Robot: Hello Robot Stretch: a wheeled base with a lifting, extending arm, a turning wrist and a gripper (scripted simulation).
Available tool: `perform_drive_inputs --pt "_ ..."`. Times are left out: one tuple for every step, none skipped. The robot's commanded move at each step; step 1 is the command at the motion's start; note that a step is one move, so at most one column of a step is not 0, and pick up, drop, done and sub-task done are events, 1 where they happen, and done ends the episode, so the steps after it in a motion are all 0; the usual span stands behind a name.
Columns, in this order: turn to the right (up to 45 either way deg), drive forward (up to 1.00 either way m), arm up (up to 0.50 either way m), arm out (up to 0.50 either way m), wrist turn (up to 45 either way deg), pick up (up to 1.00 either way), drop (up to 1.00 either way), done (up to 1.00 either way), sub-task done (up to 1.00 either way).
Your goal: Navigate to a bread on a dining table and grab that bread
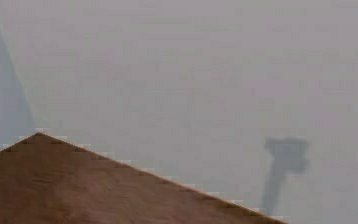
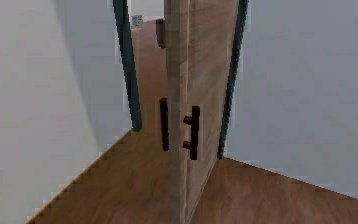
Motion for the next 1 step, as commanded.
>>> perform_drive_inputs --pt "42.0 0.00 0.00 0.00 0.0 0.00 0.00 0.00 0.00"
